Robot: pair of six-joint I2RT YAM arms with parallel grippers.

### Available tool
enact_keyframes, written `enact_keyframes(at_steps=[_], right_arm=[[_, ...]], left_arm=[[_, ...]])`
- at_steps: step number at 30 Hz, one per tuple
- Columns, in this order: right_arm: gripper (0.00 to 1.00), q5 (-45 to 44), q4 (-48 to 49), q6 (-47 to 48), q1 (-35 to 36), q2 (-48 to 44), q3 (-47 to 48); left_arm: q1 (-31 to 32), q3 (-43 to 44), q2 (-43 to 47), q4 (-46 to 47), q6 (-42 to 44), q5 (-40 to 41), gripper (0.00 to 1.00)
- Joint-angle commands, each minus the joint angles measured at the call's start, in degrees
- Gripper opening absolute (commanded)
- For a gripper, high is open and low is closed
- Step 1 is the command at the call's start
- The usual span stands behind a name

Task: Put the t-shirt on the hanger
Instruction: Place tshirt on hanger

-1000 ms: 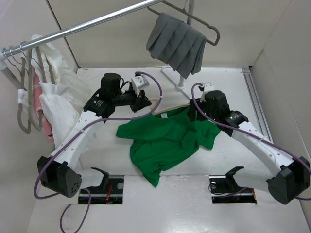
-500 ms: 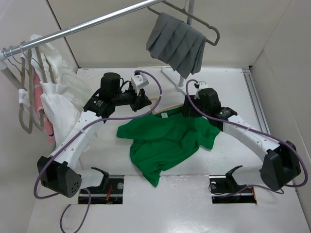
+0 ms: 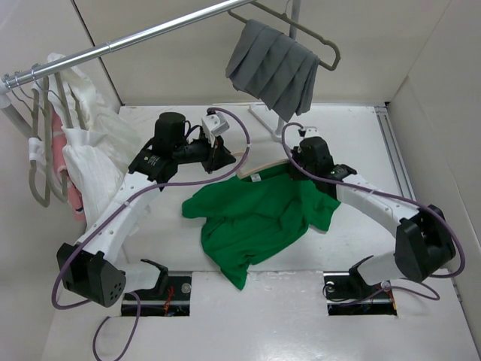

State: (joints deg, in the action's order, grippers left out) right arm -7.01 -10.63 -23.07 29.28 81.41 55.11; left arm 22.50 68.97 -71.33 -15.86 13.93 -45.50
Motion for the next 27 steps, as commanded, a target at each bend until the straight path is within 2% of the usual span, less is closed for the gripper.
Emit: enact_keyframes(at_steps=[1,6,11,16,21,23,24,26,27], right_arm=[[0.00,-4.4,3.0,3.4,2.1,-1.4,3.9],[0.00,-6.4,0.8,16.1,9.2,-1.4,10.6],[0.00,-7.9,-1.2,24.5,15.3,-0.4,14.0],[0.00,-3.4,-2.8,25.6,15.8,0.7,11.9],[0.00,-2.4,-4.1,25.6,15.3,-3.5,7.7],[0.30,0.8,-4.1,28.1,12.7,-4.7,6.6],[0.40,2.9,-4.1,29.6,12.0,-4.7,6.6],[0.58,8.0,-6.7,33.2,10.9,-4.7,8.0],[0.63,8.9,-7.9,37.6,10.9,-4.7,9.8]], left_arm=[[0.3,0.6,2.5,3.1,-1.9,-0.3,0.00],[0.3,1.1,0.8,2.0,0.3,2.0,0.00],[0.8,2.7,-0.5,0.0,2.3,2.0,0.00],[0.8,3.7,-0.5,0.6,1.8,3.7,0.00],[-1.0,6.3,-1.0,2.2,0.7,2.6,0.00],[-1.8,8.4,-1.0,2.2,0.7,2.6,0.00],[-1.8,9.0,-1.5,1.5,1.5,1.8,0.00],[-1.8,10.9,-1.5,0.0,2.1,-0.9,0.00],[-1.8,11.5,-1.5,-1.4,2.9,-1.8,0.00]])
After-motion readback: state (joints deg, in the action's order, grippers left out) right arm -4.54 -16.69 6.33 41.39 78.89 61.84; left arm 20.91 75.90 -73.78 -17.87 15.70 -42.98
